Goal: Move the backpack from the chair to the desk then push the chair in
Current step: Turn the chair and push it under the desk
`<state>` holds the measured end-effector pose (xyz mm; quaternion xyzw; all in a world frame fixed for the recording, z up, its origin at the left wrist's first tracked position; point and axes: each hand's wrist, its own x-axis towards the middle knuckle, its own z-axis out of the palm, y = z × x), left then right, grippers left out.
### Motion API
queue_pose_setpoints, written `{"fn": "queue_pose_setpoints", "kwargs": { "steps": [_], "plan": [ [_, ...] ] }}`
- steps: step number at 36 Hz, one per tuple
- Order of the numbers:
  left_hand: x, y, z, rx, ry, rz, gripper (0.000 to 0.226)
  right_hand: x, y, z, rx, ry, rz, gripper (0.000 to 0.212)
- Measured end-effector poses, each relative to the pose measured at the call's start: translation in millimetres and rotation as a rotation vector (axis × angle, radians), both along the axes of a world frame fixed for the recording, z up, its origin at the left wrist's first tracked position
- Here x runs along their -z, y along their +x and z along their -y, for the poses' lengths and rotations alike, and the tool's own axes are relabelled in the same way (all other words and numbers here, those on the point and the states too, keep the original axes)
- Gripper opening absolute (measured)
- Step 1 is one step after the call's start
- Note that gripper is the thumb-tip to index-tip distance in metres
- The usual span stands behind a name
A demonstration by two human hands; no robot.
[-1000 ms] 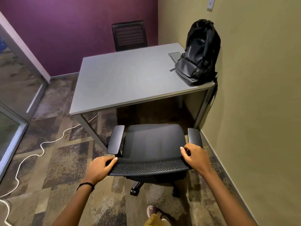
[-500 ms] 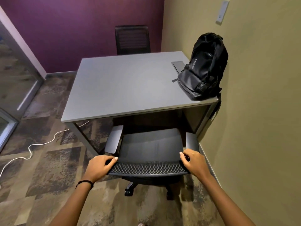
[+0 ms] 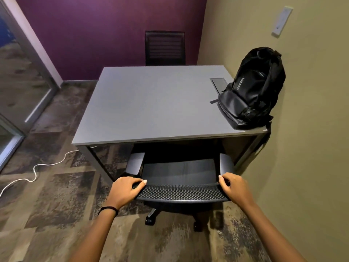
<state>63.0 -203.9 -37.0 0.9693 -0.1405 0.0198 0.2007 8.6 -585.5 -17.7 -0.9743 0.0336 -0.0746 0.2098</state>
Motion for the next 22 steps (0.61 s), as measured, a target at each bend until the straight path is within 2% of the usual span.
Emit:
{"fn": "queue_pose_setpoints", "kwargs": {
  "steps": [4,12,22],
  "plan": [
    [0,9,6,-0.014,-0.012,0.016,0.059,1,17,8,0.005,0.008,-0.009,0.033],
    [3,23,17,-0.046,-0.022,0.047,0.056,4,46,22,0.022,0.04,-0.002,0.036],
    [1,55,29,-0.091,-0.024,0.003,0.059,0,87,31,0.025,0.094,-0.008,0.028]
  ]
}}
